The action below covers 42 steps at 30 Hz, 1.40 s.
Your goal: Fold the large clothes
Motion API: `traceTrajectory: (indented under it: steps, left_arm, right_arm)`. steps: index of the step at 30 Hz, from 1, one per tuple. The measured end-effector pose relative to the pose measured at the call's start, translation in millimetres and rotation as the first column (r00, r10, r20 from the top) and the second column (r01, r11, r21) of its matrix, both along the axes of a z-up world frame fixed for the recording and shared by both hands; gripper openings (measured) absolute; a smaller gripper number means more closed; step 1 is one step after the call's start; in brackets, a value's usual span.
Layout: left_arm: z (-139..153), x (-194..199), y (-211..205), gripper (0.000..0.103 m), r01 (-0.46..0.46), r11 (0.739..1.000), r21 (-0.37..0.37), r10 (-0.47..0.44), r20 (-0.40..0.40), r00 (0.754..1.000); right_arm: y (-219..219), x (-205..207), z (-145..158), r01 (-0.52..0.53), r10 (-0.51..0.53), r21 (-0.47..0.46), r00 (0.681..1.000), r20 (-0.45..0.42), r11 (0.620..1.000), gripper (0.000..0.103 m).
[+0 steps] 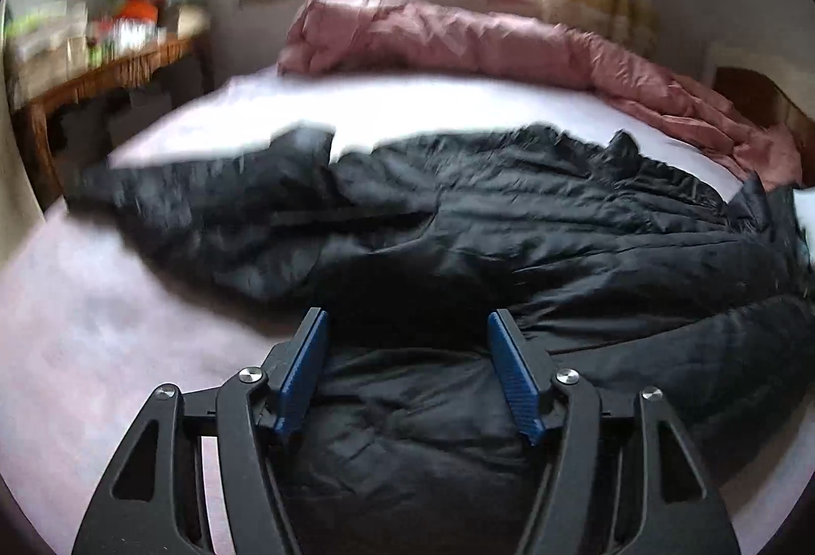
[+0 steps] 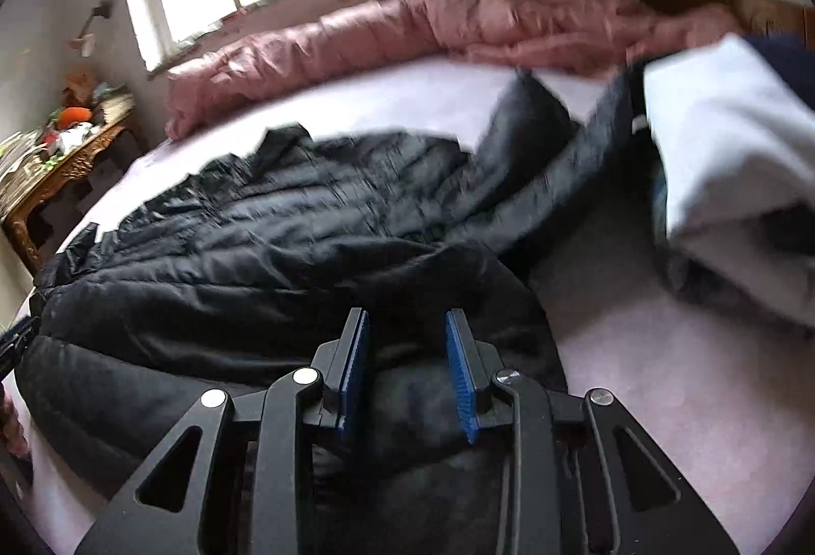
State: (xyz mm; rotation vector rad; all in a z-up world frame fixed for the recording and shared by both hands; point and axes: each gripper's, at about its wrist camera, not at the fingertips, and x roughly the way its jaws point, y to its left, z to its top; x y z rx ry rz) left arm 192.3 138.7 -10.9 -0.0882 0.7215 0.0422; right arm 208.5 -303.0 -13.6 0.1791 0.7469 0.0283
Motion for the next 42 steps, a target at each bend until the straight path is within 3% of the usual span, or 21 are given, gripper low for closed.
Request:
traceTrajectory:
  steps: [4,6,9,13,14,15,17,18,21,24,26,31,35,42]
  left_arm:
    - [-23.9,14.7,8.5,0.077,-0.005,0.998,-0.064,-0.003,-0.110,0.994]
    - [-23.3,12.3,8.0,0.077,-0.006,0.998,-0.064,-0.001,-0.110,0.994]
    - [-14.4,3.1,3.6,0.075,-0.015,1.000,-0.025,0.014,-0.052,0.999]
    - [16.1,-27.9,-15.1,0.077,-0.017,0.997,0.076,0.006,0.142,0.990]
    - [23.7,-37.7,-22.9,0.085,-0.013,0.995,0.101,-0.007,0.195,0.981]
    - [30.0,-47.3,-31.4,0.096,-0.007,0.993,0.120,-0.022,0.239,0.971]
    - [38.7,-63.3,-49.0,0.102,0.032,0.991,0.127,-0.068,0.289,0.955]
    - [41.5,-66.6,-57.5,0.102,0.064,0.990,0.127,-0.098,0.288,0.952]
    - [39.8,-70.4,-82.8,0.102,0.165,0.979,0.115,-0.189,0.235,0.954]
    - [23.8,-58.4,-100.6,0.102,0.217,0.973,0.073,-0.225,0.129,0.966]
    - [5.9,-46.2,-107.0,0.102,0.206,0.976,0.065,-0.209,0.045,0.977]
    - [-15.6,-30.1,-119.4,0.103,0.197,0.974,0.110,-0.190,-0.066,0.979]
    - [-24.1,-31.5,-126.0,0.103,0.198,0.966,0.169,-0.184,-0.093,0.979]
    - [-25.8,-31.2,-125.1,0.103,0.198,0.966,0.168,-0.186,-0.085,0.979]
  right_arm:
    - [-5.5,7.1,-12.3,0.012,-0.011,0.023,0.999,-0.053,1.000,0.033]
    - [-4.5,9.0,-15.7,0.017,-0.016,0.017,0.998,-0.065,1.000,0.033]
    - [-1.9,6.3,-13.9,0.033,-0.034,-0.016,0.998,-0.059,0.999,0.033]
    - [13.3,-16.2,11.7,0.033,-0.029,-0.086,0.998,0.051,0.996,0.036]
    - [19.4,-22.9,18.7,0.008,-0.002,-0.081,0.997,0.076,0.997,0.052]
    - [29.1,-32.6,27.0,-0.029,0.037,-0.077,0.994,0.106,0.997,0.078]
    - [46.1,-48.2,37.6,-0.071,0.085,-0.094,0.984,0.156,0.993,0.096]
    - [57.8,-57.6,42.3,-0.092,0.112,-0.116,0.976,0.187,0.989,0.096]
    - [85.7,-65.9,42.6,-0.168,0.193,-0.149,0.966,0.169,0.974,0.098]
    - [103.5,-64.1,31.3,-0.196,0.215,-0.158,0.969,0.119,0.968,0.103]
    - [116.5,-56.8,18.3,-0.218,0.229,-0.193,0.973,0.040,0.957,0.103]
    - [124.4,-43.1,-7.4,-0.238,0.222,-0.218,0.970,-0.096,0.946,0.103]
    - [124.8,-37.6,-17.3,-0.244,0.220,-0.213,0.967,-0.129,0.946,0.103]
    - [125.7,-37.0,-21.0,-0.244,0.218,-0.225,0.967,-0.132,0.943,0.103]
